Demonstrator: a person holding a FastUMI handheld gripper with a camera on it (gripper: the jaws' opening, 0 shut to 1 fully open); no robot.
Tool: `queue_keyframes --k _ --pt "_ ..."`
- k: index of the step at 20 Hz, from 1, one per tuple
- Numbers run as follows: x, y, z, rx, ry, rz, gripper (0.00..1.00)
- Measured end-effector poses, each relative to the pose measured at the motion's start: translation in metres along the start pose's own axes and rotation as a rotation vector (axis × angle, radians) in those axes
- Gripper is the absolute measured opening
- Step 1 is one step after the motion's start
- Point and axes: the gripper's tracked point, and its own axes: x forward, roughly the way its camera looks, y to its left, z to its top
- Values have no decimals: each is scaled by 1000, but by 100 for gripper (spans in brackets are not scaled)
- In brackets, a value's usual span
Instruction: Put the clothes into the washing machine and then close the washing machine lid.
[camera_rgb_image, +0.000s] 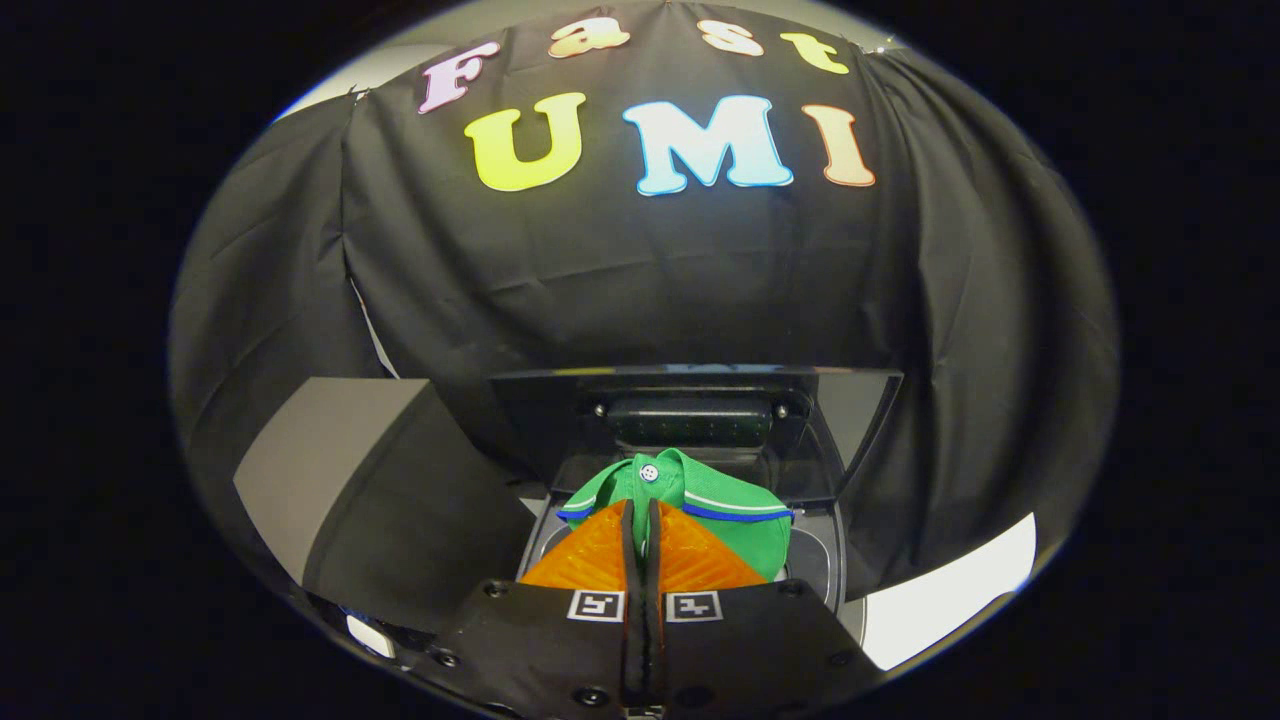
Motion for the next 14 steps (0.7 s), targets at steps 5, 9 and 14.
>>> queue_keyframes --k 5,9,14 --pt "36 -13 -33 9 62 -44 1" --pt "62 -24 -57 33 108 -69 1" --pt "96 -37 -88 62 180 -105 1"
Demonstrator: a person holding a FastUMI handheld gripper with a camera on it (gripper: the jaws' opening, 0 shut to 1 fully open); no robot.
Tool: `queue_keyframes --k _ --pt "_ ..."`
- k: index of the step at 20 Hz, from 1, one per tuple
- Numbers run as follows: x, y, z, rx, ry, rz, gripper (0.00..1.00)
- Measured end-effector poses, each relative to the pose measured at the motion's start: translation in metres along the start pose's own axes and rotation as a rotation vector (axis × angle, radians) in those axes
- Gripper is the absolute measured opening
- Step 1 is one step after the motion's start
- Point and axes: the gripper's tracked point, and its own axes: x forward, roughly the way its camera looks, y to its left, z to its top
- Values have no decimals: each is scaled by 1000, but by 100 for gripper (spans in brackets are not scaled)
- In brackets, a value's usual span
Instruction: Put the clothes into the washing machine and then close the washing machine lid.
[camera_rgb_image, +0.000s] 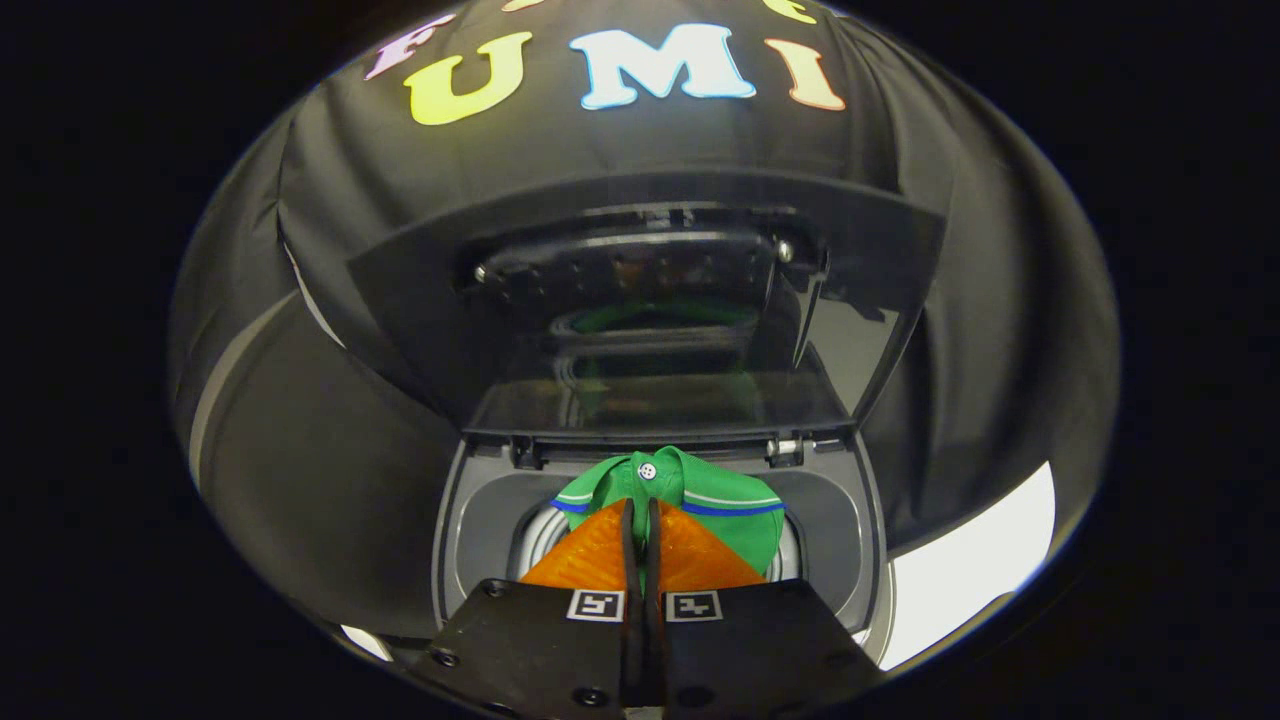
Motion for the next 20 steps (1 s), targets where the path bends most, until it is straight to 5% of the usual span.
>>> queue_keyframes --k 20 --pt "71 -6 -63 6 131 -98 2"
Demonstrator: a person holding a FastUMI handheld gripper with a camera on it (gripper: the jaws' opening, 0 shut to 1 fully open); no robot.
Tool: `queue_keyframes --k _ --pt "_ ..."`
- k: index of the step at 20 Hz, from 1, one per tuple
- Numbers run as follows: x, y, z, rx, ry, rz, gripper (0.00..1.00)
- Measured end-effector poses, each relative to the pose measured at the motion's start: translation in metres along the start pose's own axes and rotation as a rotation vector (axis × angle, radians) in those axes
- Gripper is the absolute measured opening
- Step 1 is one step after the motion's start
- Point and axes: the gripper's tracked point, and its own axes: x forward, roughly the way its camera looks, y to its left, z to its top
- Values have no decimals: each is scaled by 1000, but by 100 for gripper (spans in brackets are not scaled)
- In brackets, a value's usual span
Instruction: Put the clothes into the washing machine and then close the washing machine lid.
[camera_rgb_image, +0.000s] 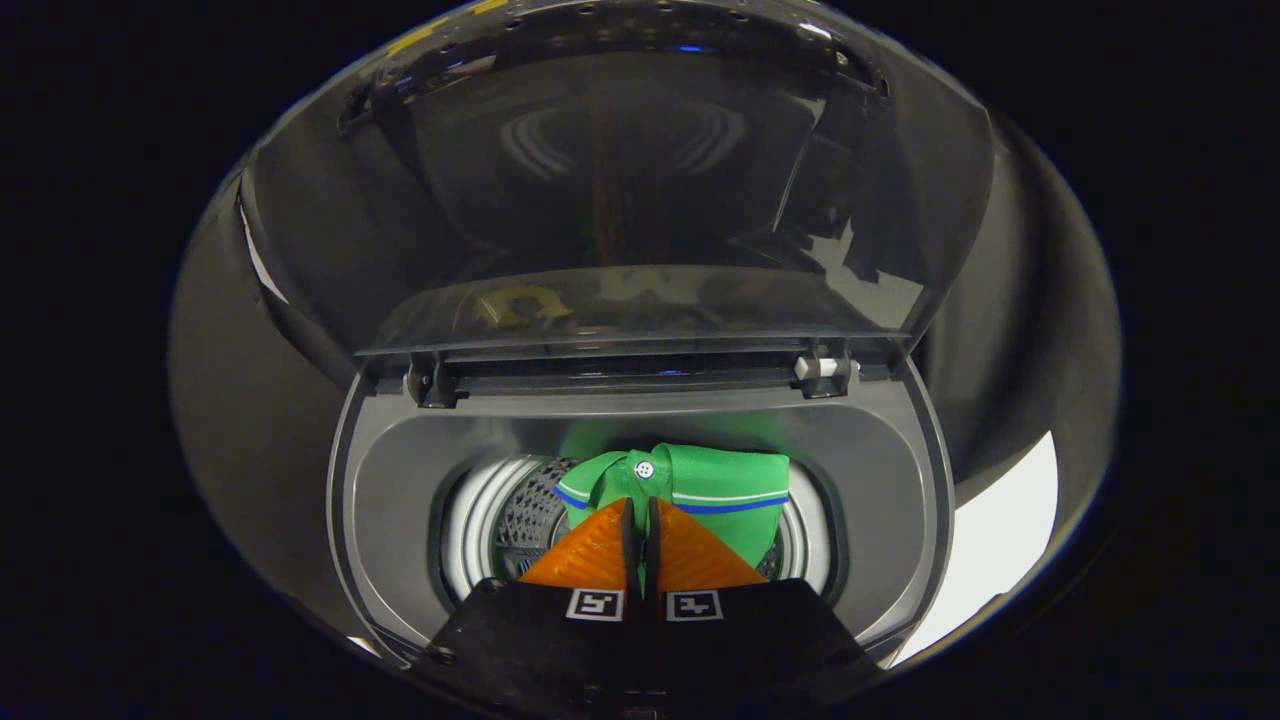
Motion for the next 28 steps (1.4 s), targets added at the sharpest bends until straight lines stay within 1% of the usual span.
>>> queue_keyframes --k 3,4,7,8,11,14,19,28 --pt "-1 -1 7 28 -29 -3 2" --pt "-6 4 11 52 -36 21 25" --pt "-6 -9 11 60 -29 -25 95" --pt "-6 -11 13 58 -39 -31 96" --pt "-17 -9 11 40 -46 -11 96" --pt "-32 -6 16 -5 -95 0 96" --pt "-72 7 27 -56 -180 40 96" --pt "-151 29 59 -39 -352 133 96"
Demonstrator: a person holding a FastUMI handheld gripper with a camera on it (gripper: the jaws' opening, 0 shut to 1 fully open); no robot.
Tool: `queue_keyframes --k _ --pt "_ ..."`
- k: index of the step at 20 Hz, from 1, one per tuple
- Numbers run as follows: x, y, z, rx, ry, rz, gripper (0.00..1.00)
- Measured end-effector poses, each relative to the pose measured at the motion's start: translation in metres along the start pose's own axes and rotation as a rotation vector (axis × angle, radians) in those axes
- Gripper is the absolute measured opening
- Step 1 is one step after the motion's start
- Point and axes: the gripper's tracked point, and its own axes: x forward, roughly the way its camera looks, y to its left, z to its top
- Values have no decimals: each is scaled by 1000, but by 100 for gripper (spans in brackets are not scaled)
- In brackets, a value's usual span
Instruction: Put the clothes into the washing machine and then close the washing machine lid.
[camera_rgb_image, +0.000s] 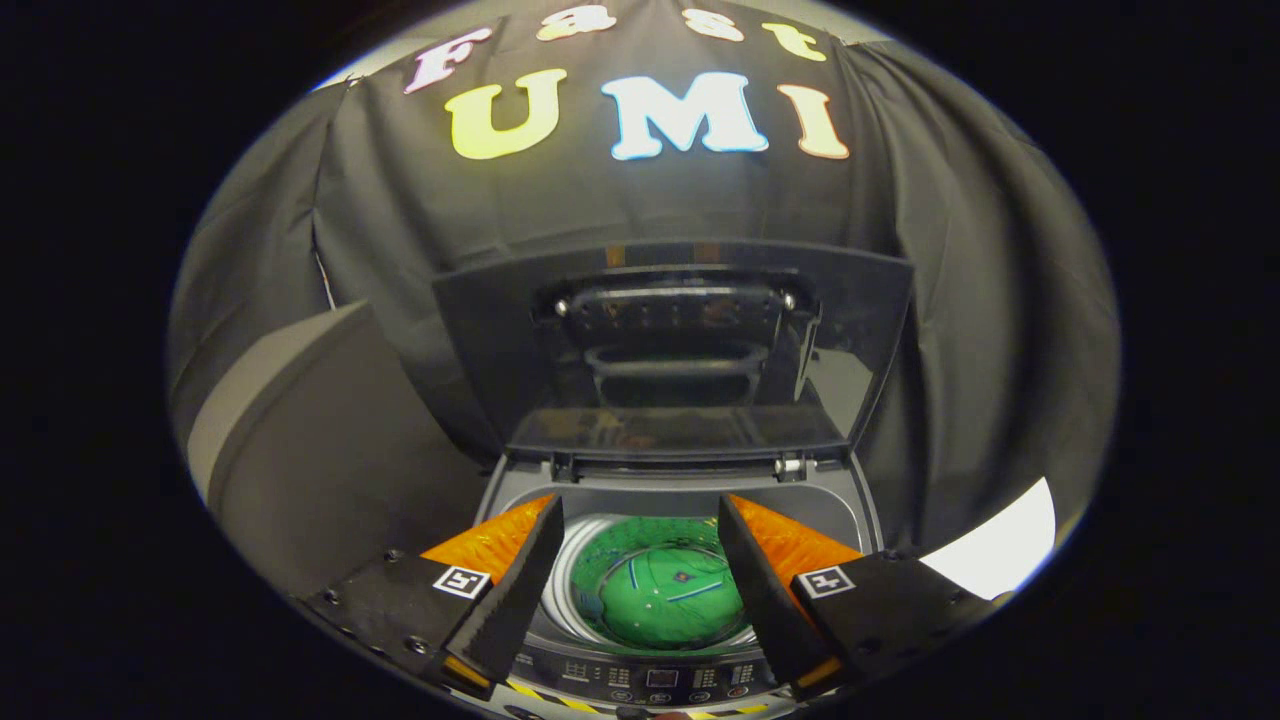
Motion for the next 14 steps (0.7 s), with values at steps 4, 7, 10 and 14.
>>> queue_keyframes --k 4,7,10,14 --pt "-25 5 29 3 -92 30 96" --pt "-38 4 47 -15 -151 43 96" --pt "-51 6 70 -7 -211 71 96" --pt "-67 4 100 -26 -294 75 96"
